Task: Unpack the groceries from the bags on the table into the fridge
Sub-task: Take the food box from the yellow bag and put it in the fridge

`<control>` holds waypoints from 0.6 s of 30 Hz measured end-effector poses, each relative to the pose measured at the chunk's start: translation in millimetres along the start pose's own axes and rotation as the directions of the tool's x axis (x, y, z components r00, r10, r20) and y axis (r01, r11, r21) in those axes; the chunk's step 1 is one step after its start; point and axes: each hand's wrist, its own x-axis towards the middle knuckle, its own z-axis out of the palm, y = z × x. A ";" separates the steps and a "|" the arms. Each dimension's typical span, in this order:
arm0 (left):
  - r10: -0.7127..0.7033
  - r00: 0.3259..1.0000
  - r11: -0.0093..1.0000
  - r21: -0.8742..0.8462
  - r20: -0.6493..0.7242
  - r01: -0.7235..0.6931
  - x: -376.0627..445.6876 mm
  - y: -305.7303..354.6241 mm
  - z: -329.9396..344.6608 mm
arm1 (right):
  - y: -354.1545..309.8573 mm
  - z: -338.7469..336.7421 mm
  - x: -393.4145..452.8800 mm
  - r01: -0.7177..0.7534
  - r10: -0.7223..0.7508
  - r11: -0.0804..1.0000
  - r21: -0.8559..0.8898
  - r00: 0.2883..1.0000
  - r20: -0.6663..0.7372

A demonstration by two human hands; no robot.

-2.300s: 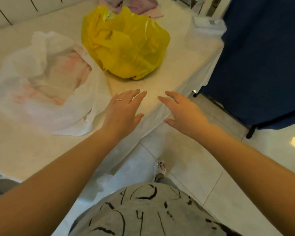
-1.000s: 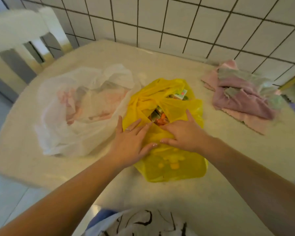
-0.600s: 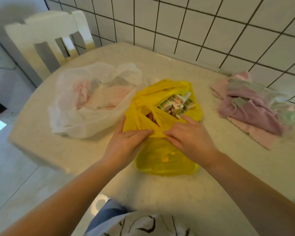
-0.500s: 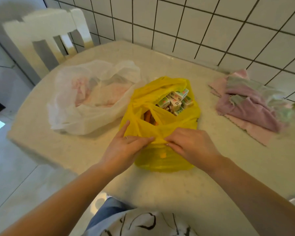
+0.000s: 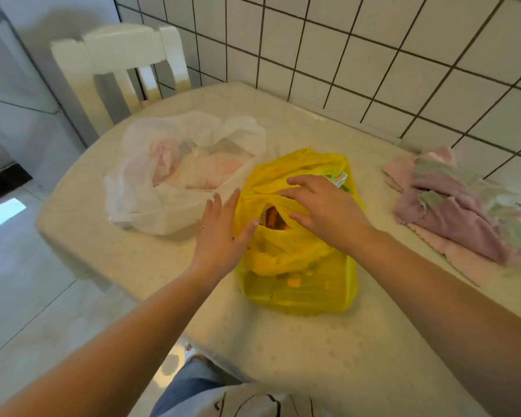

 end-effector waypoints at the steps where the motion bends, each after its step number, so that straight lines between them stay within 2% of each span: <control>1: -0.026 0.999 0.998 0.052 0.042 0.024 6.0 -0.6 1.6 | 1.1 3.5 12.0 -0.010 0.011 1.000 -0.012 0.998 0.069; 5: -0.093 0.987 0.977 0.203 0.130 0.065 19.4 -5.5 10.0 | 2.3 24.2 49.1 0.028 0.034 0.983 -0.181 0.943 0.331; 7: -0.102 0.985 0.977 0.199 0.140 0.073 21.1 -7.9 10.5 | 5.0 38.3 59.4 0.037 0.078 0.964 -0.262 0.906 0.415; 10: -0.043 0.993 0.987 0.157 0.109 0.025 20.6 -7.6 7.8 | 10.1 54.4 65.3 0.064 0.097 0.949 -0.307 0.871 0.481; 12: 0.017 0.997 0.994 0.109 0.073 -0.024 20.2 -7.2 5.5 | 13.8 55.6 65.4 0.064 0.072 0.957 -0.282 0.892 0.446; 15: 0.105 0.994 0.993 -0.051 0.019 -0.104 19.0 -2.8 4.9 | 15.9 42.4 63.5 0.044 0.023 0.983 -0.178 0.935 0.355; 18: 0.156 0.988 0.948 -0.279 -0.010 -0.153 17.3 10.3 3.4 | 14.3 22.5 50.4 0.146 -0.140 0.988 -0.046 0.982 0.124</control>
